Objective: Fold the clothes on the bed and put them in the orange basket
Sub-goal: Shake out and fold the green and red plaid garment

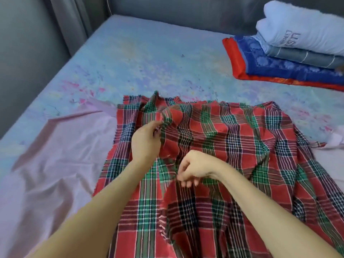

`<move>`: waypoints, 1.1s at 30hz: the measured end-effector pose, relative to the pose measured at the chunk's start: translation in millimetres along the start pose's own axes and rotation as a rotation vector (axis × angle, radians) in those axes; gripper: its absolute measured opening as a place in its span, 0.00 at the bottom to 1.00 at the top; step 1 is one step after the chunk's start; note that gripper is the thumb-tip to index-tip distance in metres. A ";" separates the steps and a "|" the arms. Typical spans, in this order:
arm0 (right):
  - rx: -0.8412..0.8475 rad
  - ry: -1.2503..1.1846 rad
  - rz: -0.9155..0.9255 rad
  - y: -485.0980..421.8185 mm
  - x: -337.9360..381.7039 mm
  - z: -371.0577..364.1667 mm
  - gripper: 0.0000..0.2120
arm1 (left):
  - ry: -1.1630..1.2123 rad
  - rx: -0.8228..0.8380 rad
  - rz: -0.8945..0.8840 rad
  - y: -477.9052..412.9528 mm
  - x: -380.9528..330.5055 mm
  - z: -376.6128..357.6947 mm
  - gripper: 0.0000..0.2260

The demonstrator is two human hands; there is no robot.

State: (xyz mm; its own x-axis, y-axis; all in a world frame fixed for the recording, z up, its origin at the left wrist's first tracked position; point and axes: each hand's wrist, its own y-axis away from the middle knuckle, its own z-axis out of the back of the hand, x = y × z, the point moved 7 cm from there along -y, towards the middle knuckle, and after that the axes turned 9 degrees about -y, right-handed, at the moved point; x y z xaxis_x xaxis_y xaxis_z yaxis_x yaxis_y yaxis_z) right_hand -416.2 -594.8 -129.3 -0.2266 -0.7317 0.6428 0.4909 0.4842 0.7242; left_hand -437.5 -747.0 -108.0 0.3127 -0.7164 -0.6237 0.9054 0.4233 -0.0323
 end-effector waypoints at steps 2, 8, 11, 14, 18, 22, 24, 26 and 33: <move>-0.095 0.077 -0.078 -16.6 -10.3 16.0 0.06 | -0.126 -0.017 -0.262 2.5 -11.8 9.9 0.15; -0.869 0.461 0.051 -40.1 21.5 74.1 0.15 | -0.596 0.307 -0.216 -24.8 81.1 -7.0 0.23; -0.976 0.550 0.177 -52.5 50.1 87.8 0.14 | -0.893 0.316 -0.095 -53.1 143.5 2.4 0.23; -0.940 0.571 0.228 -90.4 66.4 97.4 0.15 | -1.028 0.466 -0.021 -68.5 199.1 -2.4 0.37; -0.723 0.781 0.148 -146.0 76.9 104.9 0.35 | -1.108 0.563 -0.078 -74.3 232.4 -28.6 0.42; -0.693 1.119 0.163 -188.5 93.4 95.9 0.16 | -1.074 0.609 -0.078 -87.9 260.7 -40.9 0.43; -0.983 1.056 0.371 -162.9 99.0 93.4 0.07 | -1.042 0.614 -0.083 -88.6 265.9 -43.0 0.45; -1.164 0.903 0.659 -113.0 82.1 72.4 0.03 | -1.019 0.637 -0.091 -88.6 265.5 -43.8 0.46; -0.445 1.045 0.223 -81.7 -4.7 40.4 0.05 | -1.004 0.677 -0.081 -89.7 263.3 -43.6 0.46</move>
State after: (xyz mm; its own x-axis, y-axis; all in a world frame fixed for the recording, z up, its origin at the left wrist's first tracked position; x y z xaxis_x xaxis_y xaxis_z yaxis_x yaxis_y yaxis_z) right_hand -489.2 -611.6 -181.5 0.6061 -0.7919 0.0750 0.7325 0.5924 0.3353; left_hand -448.9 -949.4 -303.4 0.0605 -0.9654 0.2537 0.8057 0.1973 0.5585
